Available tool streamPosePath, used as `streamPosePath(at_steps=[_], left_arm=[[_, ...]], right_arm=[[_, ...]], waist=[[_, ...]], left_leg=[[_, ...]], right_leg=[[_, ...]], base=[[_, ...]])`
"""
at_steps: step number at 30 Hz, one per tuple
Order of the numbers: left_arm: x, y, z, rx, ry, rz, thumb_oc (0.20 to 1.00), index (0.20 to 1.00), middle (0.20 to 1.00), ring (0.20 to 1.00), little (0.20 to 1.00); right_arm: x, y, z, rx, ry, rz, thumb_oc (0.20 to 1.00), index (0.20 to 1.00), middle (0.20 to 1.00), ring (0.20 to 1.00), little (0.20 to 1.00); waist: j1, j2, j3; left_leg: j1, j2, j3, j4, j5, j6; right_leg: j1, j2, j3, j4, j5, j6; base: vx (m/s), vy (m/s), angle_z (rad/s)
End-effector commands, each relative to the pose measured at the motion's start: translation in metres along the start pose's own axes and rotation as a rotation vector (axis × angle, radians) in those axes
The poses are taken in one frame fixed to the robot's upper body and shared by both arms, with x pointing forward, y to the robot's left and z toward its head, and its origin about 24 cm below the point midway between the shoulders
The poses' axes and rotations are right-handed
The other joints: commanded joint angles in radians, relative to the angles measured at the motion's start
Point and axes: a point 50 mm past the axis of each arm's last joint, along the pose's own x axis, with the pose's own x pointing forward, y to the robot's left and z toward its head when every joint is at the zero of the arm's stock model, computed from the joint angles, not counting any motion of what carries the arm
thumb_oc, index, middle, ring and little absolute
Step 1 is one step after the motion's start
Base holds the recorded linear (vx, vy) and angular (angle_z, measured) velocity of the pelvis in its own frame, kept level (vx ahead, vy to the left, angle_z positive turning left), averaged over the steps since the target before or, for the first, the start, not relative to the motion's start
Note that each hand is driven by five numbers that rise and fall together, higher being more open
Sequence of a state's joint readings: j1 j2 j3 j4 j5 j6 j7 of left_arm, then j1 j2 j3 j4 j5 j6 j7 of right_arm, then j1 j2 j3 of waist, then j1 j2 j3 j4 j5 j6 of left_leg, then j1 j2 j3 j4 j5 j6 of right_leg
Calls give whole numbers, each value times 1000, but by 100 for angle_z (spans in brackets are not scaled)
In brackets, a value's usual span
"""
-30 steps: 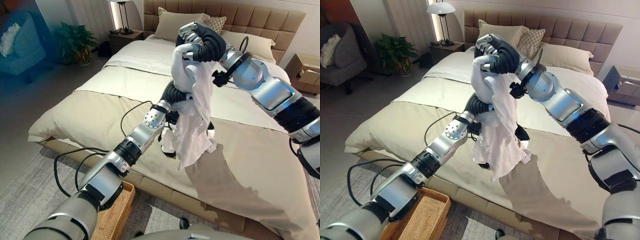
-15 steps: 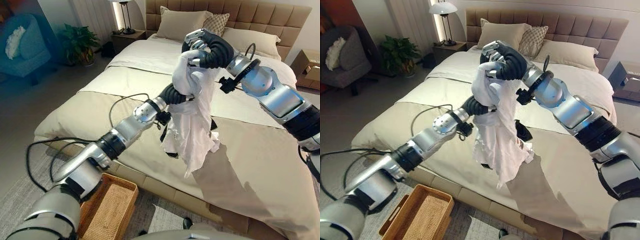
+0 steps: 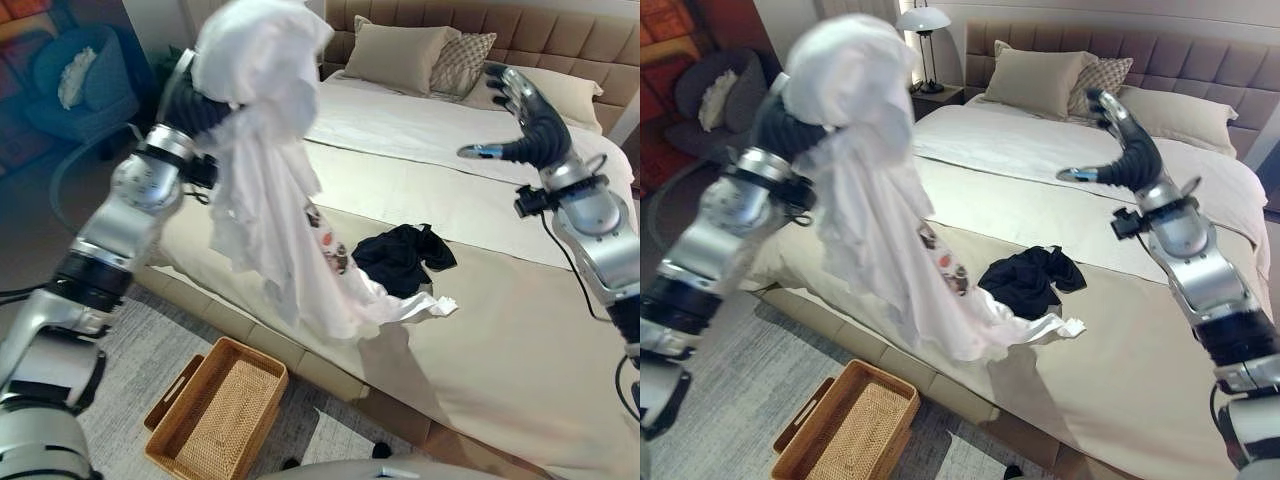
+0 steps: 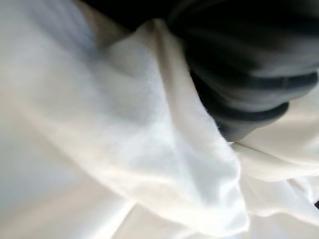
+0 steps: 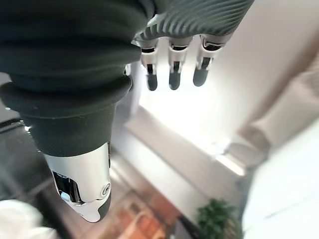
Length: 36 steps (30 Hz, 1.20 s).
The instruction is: Pick up clothes into the bucket
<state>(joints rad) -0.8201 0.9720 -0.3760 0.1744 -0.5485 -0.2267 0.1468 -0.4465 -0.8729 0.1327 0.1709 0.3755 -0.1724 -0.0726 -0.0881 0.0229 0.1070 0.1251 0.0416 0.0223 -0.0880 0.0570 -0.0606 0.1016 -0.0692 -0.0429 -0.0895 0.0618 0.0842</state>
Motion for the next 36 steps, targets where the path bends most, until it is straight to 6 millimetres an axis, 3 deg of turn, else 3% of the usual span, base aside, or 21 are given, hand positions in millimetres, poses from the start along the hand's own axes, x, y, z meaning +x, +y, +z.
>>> streamPosePath(at_steps=[1,6,7,8,14,20,24,25,26,30,32,34,36], left_arm=[[18,37,60,-56,-284,159,200,200,200,200,200],[18,52,76,-75,-351,200,200,200,200,200,200],[20,59,83,-50,-368,220,200,200,200,200,200],[20,59,83,-50,-369,219,200,200,200,200,200],[17,83,88,32,-363,293,200,200,200,200,200],[18,86,87,-7,-365,299,200,200,200,200,200],[26,78,90,-49,-381,273,200,200,200,200,200],[33,68,95,-100,-401,240,200,200,200,200,200],[33,68,95,-100,-403,239,200,200,200,200,200],[46,49,103,-200,-442,185,200,200,200,200,200],[52,35,109,-253,-461,131,200,200,200,200,200],[55,27,110,-266,-464,101,200,200,200,200,200],[59,16,115,-279,-472,49,200,200,200,200,200]], right_arm=[[-15,-1,-23,56,69,-57,1000,1000,1000,1000,1000],[-63,20,-85,149,326,-117,1000,1000,1000,1000,1000],[-79,31,-105,180,424,-136,1000,1000,1000,1000,1000],[-79,31,-105,182,424,-137,1000,1000,1000,1000,1000],[-126,67,-148,255,671,-152,1000,1000,1000,1000,1000],[-140,96,-157,298,746,-83,1000,1000,1000,1000,1000],[-127,109,-146,329,672,-22,1000,1000,1000,1000,1000],[-107,118,-125,337,548,60,1000,1000,1000,1000,1000],[-107,118,-125,338,548,59,1000,1000,1000,1000,1000],[-72,131,-81,389,314,162,1000,1000,1000,1000,1000],[-56,142,-46,496,156,255,1000,1000,1000,1000,1000],[-51,146,-30,566,91,307,1000,1000,1000,1000,1000],[-46,152,0,647,-26,434,1000,1000,1000,1000,1000]], waist=[[21,-27,-65],[33,-25,-61],[37,-21,-60],[37,-22,-59],[52,-18,-47],[57,-15,-40],[57,-15,-35],[55,-12,-33],[56,-14,-31],[54,-12,-27],[52,-11,-25],[52,-9,-23],[52,-11,-22]], left_leg=[[0,-64,-25,73,-122,37],[-14,-71,-41,74,-112,38],[-16,-73,-46,72,-111,38],[-16,-73,-47,72,-111,38],[-28,-78,-64,77,-107,39],[-27,-77,-73,72,-111,36],[-29,-79,-78,72,-109,36],[-32,-80,-80,73,-109,36],[-38,-82,-80,75,-102,37],[-38,-82,-78,73,-100,38],[-39,-83,-76,73,-100,38],[-30,-81,-76,72,-108,37],[-30,-80,-76,72,-106,36]], right_leg=[[-17,-77,-57,102,-57,73],[-18,-86,-78,104,-52,75],[-18,-89,-87,106,-52,76],[-18,-89,-88,106,-53,76],[-22,-94,-102,110,-54,78],[-20,-94,-113,112,-62,81],[-21,-96,-118,114,-62,82],[-26,-97,-117,117,-61,83],[-31,-98,-117,118,-53,82],[-33,-100,-115,119,-52,83],[-37,-100,-112,120,-50,83],[-30,-99,-113,121,-58,83],[-32,-99,-113,123,-60,81]], base=[[2,3,14],[-8,3,18],[0,9,13],[0,11,16],[-12,13,13],[5,8,6],[-6,6,5],[-9,2,5],[-7,5,6],[-18,9,3],[0,0,0],[0,0,0],[0,0,0]])
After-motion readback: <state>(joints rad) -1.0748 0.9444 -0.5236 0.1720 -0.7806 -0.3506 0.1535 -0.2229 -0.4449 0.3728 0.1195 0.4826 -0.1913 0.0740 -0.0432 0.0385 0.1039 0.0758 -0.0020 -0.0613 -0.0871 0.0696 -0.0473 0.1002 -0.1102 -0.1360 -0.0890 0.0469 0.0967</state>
